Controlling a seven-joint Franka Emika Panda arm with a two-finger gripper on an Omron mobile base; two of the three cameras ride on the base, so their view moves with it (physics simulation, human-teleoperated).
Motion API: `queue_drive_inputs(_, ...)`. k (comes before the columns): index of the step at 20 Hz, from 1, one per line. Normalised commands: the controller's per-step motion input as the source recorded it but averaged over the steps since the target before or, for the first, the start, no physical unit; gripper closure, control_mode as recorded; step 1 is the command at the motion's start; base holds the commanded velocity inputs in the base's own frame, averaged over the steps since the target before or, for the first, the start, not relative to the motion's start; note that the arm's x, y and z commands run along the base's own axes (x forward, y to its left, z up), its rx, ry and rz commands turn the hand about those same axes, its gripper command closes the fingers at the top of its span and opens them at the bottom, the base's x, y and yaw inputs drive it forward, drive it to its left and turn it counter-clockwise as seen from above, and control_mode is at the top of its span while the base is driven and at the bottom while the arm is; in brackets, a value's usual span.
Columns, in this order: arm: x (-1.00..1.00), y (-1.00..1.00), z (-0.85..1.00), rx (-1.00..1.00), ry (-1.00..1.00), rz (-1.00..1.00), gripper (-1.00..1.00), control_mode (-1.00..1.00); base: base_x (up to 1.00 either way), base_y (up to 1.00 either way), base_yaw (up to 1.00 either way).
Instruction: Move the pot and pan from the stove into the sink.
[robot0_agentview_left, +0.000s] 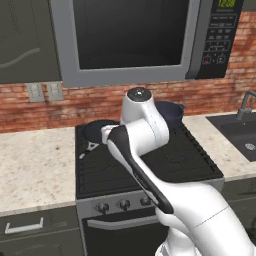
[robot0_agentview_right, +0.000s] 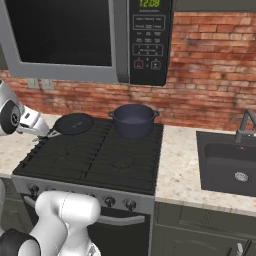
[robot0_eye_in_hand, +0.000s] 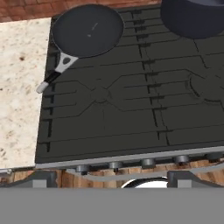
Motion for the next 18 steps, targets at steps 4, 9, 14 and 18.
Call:
queue_drive_inputs(4, 0.34, 0.49, -0.25, 0.01, 0.00, -0.10, -1.00, -1.00, 0.00, 0.00, 0.00)
queue_drive_inputs(9, 0.49, 0.49, -0.22, 0.00, -0.01, -0.11, -1.00, -1.00, 0.00, 0.00, 0.00)
queue_drive_inputs(14, 0.60, 0.49, -0.23, 0.00, 0.00, -0.11, -1.00, -1.00, 0.00, 0.00, 0.00)
queue_drive_inputs(18, 0.65, 0.42, -0.22, 0.00, 0.00, -0.08, -1.00, -1.00, 0.00, 0.00, 0.00)
